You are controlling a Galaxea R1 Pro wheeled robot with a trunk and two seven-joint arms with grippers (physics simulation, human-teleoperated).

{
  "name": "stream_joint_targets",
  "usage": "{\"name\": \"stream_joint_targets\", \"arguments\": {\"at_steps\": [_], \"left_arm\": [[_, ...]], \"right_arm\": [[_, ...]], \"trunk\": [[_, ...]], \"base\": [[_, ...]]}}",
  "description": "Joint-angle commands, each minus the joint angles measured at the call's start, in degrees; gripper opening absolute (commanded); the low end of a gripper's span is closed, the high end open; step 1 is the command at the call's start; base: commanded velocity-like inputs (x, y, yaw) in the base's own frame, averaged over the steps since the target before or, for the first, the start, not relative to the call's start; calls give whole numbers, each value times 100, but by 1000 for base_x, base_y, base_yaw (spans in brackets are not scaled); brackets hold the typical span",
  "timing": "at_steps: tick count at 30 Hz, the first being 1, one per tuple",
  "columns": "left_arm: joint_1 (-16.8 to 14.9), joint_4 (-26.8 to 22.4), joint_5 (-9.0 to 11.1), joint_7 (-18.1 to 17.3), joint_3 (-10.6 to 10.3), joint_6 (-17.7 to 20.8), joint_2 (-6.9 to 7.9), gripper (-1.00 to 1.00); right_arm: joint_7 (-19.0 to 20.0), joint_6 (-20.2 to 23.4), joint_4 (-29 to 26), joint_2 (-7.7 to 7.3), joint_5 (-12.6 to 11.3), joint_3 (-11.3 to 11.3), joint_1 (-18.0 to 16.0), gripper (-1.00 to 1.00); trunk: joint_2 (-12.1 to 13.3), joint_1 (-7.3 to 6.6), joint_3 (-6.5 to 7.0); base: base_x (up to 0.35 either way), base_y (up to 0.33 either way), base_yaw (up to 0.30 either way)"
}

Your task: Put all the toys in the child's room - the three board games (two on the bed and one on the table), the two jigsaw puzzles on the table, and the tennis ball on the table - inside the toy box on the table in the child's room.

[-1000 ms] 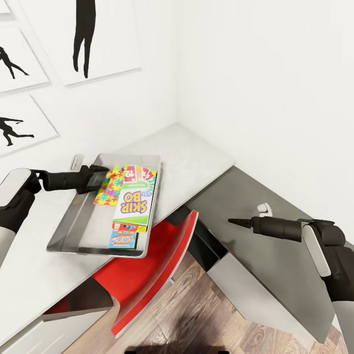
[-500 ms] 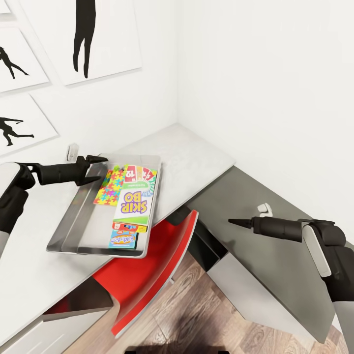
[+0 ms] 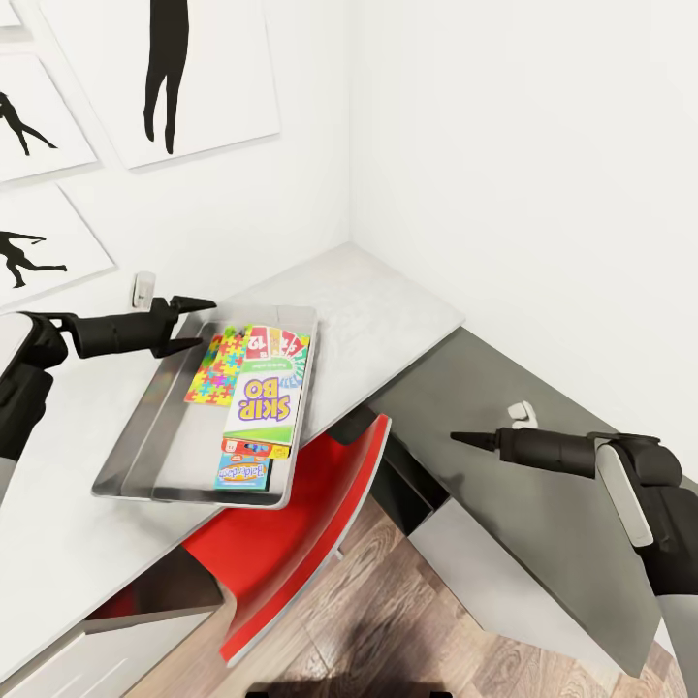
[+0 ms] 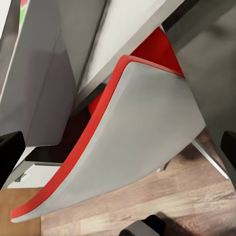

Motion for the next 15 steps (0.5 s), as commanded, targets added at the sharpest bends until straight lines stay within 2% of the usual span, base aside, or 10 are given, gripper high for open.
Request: {"name": "stream_joint_targets", "arguments": {"at_steps": [1,5,10,15], "left_arm": [[-2,-43,63,52,-10,0,3,100],[38,-232,98,50,-4,2,5,100],[171,-636,259,55,96,-6,12,100],[369,-1093,366,65,354,-9,21,100]], "right_arm": [[28,19,-1,0,20,-4,-3,100],[23,19,-1,-1,20,-7,0,100],[20,19,-11,-12,17,-15,2,100],[16,19,-168,-23,16,-120,4,100]], "trunk": [[-6,2,-6],[-6,2,-6],[-6,2,-5],[-6,2,10]], "base": [[0,0,0],[0,0,0],[0,0,0],[-40,0,0]]}}
